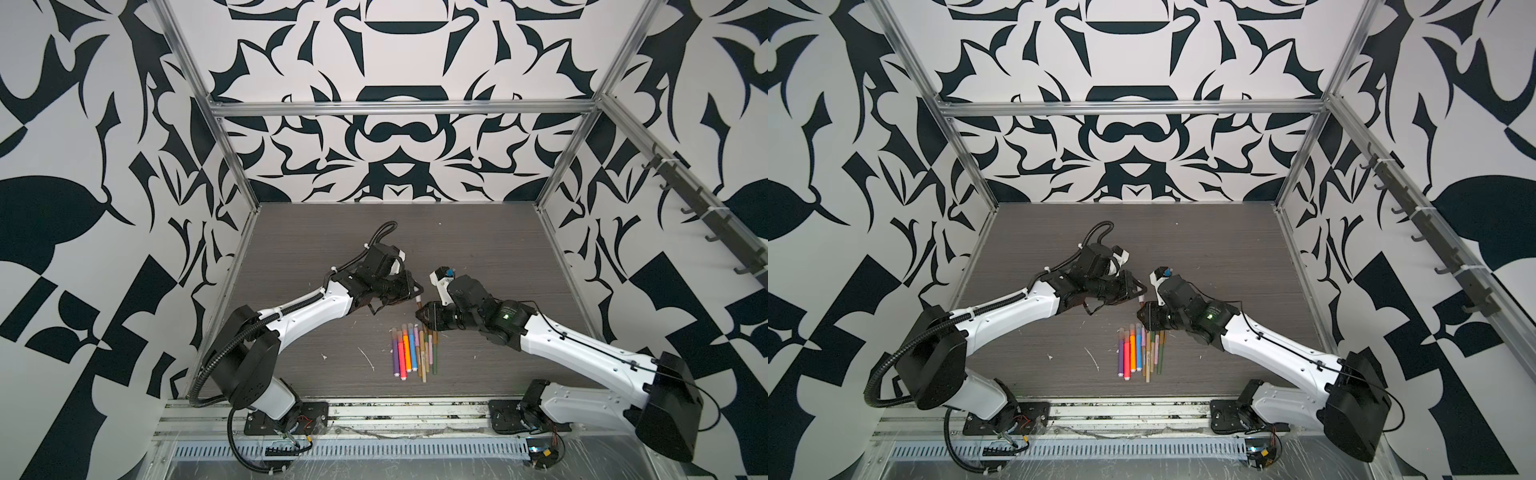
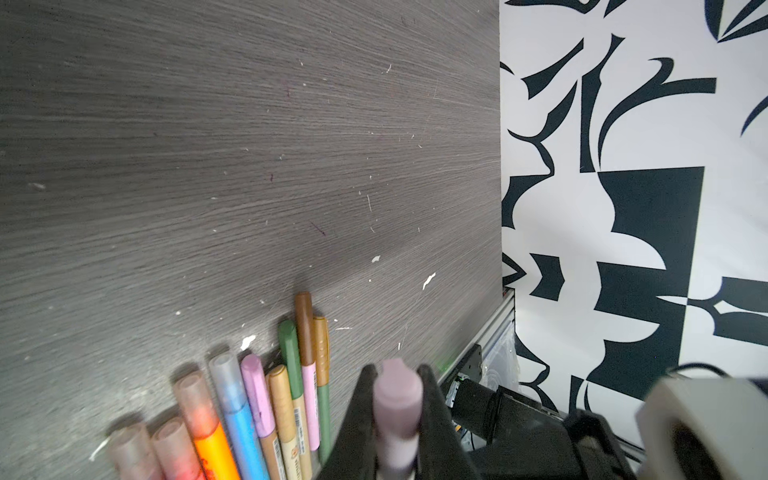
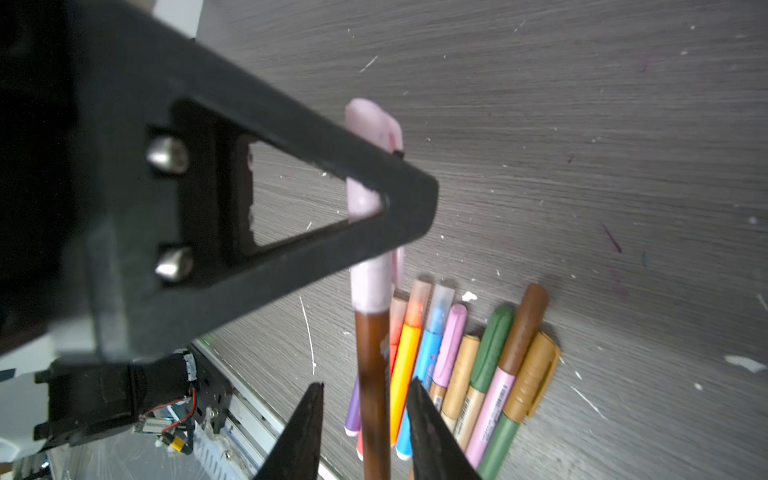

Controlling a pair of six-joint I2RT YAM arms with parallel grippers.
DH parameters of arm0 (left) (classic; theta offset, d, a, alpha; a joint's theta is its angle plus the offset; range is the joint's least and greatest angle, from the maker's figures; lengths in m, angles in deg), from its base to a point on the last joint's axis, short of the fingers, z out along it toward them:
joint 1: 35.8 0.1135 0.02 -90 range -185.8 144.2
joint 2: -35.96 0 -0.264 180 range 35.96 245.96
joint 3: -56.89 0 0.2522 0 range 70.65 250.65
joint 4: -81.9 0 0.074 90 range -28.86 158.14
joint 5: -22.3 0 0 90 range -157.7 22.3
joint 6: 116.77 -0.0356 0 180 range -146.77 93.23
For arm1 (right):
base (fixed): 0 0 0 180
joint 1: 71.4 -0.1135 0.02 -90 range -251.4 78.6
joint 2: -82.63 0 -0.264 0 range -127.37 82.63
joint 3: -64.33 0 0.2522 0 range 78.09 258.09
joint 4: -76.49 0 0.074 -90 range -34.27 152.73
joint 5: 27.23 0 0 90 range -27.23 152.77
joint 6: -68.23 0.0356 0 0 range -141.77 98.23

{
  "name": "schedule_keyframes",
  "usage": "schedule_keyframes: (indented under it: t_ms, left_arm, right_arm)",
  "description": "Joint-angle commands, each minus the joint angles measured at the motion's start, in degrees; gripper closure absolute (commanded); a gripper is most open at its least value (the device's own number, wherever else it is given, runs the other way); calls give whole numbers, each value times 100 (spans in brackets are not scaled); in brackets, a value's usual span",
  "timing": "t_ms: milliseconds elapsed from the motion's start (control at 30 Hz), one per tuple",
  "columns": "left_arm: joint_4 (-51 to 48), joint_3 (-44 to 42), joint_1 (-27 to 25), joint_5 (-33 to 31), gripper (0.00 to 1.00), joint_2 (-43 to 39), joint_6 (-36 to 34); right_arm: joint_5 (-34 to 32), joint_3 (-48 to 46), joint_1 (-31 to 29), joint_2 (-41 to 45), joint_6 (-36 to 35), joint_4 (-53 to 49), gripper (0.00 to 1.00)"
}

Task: Open the pen caps
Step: 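Lift the pen toward the left gripper and grasp its pink cap with the left gripper, then pull the pink cap off with the left gripper while the right gripper holds the pen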

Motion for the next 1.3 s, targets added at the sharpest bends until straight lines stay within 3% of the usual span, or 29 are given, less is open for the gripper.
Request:
schedule_keyframes:
  t_ms: [0,133,233,467,633,800,1067,1267]
  left_arm:
    - [192,-85,-24,51,100,-180,138]
    - [255,-121,-24,53,100,-218,181]
    - [280,-111,-24,43,100,-221,178]
    - [-379,436,329,-83,100,-119,-458]
    - [-775,1126,1139,-9,100,181,-1010]
    - [-501,1492,1852,370,100,558,-892]
    - [-793,1850,1930,360,100,887,-1089]
    - [-1373,1689,1899,-121,100,1034,-1501]
  right_arm:
    - [249,-78,88,-73,134,392,65]
    - [274,-89,112,-122,149,380,73]
    - [266,-163,108,-65,177,377,100]
    - [220,-448,113,171,312,212,100]
    - [410,-963,100,440,697,604,100]
    - [430,-1328,25,667,919,848,100]
    - [306,-1382,-1,895,907,682,100]
    - [217,-1217,-2,782,740,456,100]
